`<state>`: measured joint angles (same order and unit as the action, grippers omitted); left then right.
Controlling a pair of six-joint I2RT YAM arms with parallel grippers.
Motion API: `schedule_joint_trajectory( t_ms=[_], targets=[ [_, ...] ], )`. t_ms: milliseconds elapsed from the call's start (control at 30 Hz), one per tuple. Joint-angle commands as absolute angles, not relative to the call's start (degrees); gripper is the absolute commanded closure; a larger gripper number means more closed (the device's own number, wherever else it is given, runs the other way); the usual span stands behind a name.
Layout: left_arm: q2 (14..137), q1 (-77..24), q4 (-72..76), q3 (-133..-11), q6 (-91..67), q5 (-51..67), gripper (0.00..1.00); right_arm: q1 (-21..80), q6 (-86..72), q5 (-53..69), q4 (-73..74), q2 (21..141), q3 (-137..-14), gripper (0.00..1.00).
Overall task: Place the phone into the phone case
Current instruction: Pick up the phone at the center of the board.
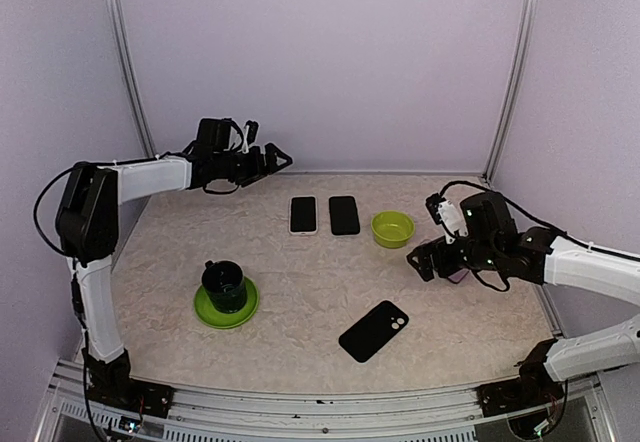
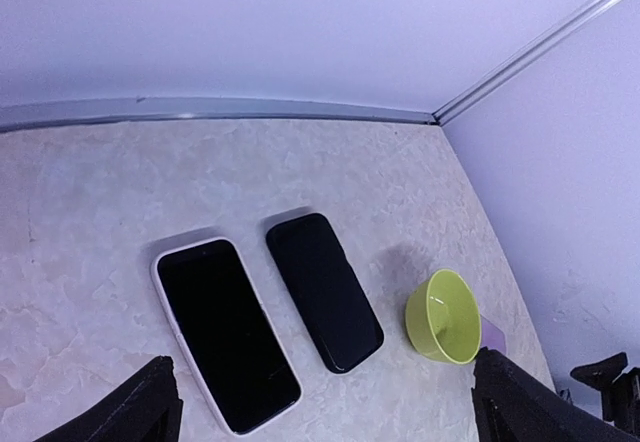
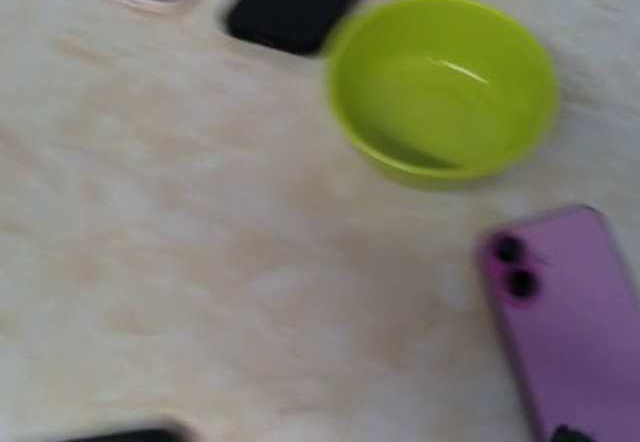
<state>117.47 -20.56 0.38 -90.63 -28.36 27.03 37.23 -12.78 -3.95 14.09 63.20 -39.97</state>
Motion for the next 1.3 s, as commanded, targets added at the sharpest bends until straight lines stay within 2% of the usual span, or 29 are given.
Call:
schedule_joint_trajectory(
  t_ms=[0, 200, 367, 500, 867, 1267],
  targets=[
    [111.38, -24.86, -2.87, -86.93, -21.21, 17.36, 0.01, 35.47, -8.71, -12.54, 19.33, 67.72, -43.3, 0.0],
    [100.97, -30.42, -5.01, -80.0, -17.09, -1.38, 0.01, 32.96, -1.59, -11.37, 23.28, 77.11, -48.97, 0.0],
    [95.67, -34.96, -7.32, -76.14, -15.57, -8.48, 0.01, 27.5, 3.55, -8.43, 27.24, 86.44, -55.02, 0.0],
    [89.79, -36.18, -6.08, -69.69, -17.74, -5.11, 0.01, 23.35, 6.14, -1.79, 27.51, 89.89, -58.59, 0.0],
    [74.56, -42.25, -0.46, -52.39, -19.83, -4.95, 0.01, 19.14, 11.54, -0.09, 28.2, 98.86, -63.36, 0.0],
    [66.43, -45.33, 1.36, -44.84, -22.21, -3.88, 0.01, 16.96, 13.8, -0.09, 29.26, 105.57, -65.82, 0.0]
  ],
)
